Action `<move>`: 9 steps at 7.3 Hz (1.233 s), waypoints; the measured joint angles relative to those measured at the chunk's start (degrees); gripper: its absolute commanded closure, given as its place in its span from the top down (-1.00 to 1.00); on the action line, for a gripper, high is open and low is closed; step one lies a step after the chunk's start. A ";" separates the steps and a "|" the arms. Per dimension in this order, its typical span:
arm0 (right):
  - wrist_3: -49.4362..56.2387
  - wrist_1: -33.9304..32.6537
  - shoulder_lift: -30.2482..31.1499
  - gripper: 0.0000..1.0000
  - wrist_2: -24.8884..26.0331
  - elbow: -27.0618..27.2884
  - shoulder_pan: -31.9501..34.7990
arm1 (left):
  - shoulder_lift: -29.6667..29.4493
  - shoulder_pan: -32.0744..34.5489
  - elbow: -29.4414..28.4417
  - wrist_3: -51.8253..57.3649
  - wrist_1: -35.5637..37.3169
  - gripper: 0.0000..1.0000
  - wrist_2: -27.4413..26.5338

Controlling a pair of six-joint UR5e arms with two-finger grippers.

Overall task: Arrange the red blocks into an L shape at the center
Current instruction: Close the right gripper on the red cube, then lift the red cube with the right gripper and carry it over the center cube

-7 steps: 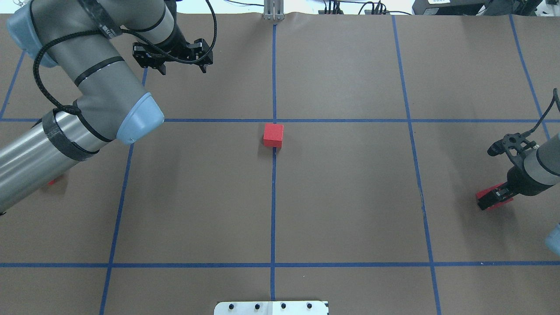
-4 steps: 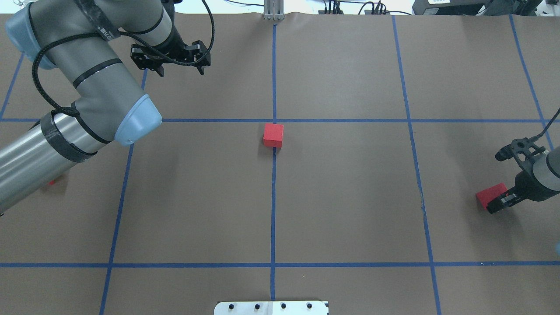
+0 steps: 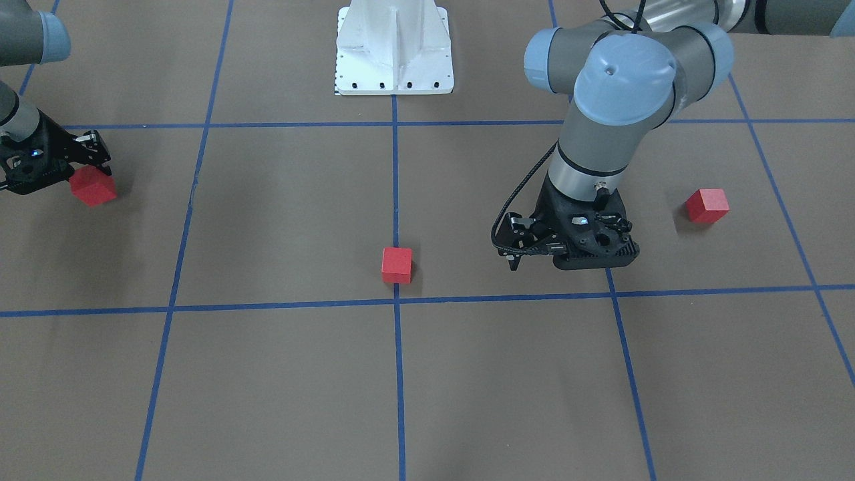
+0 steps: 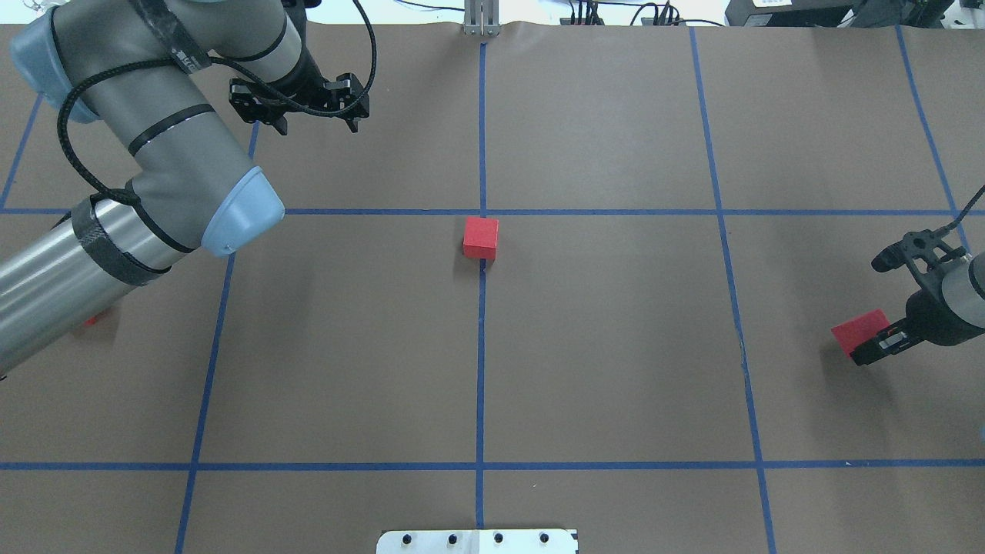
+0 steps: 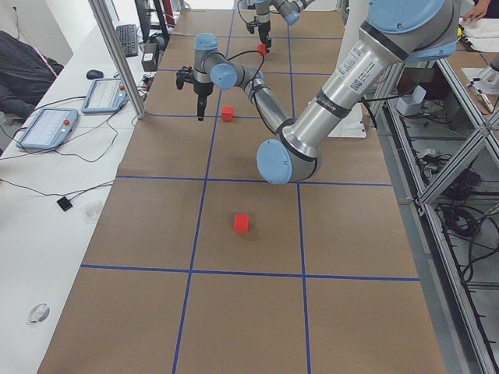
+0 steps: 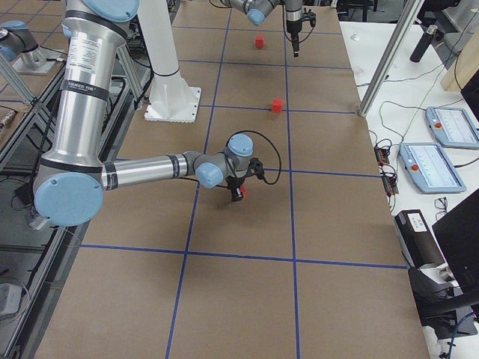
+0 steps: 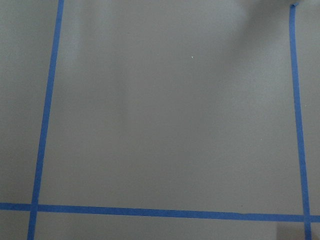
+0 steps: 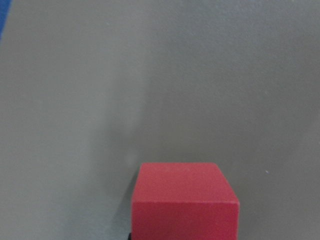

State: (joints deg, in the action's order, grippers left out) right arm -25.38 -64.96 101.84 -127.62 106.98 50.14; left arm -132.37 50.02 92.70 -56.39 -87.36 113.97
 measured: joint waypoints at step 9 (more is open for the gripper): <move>-13.30 -40.17 -46.85 -1.00 4.51 -2.87 -7.89 | 13.87 7.10 -2.21 15.72 -12.79 1.00 1.72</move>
State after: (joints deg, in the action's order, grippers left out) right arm -38.68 -105.13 54.99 -123.11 104.12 42.25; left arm -118.49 57.12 90.49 -40.67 -100.16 115.69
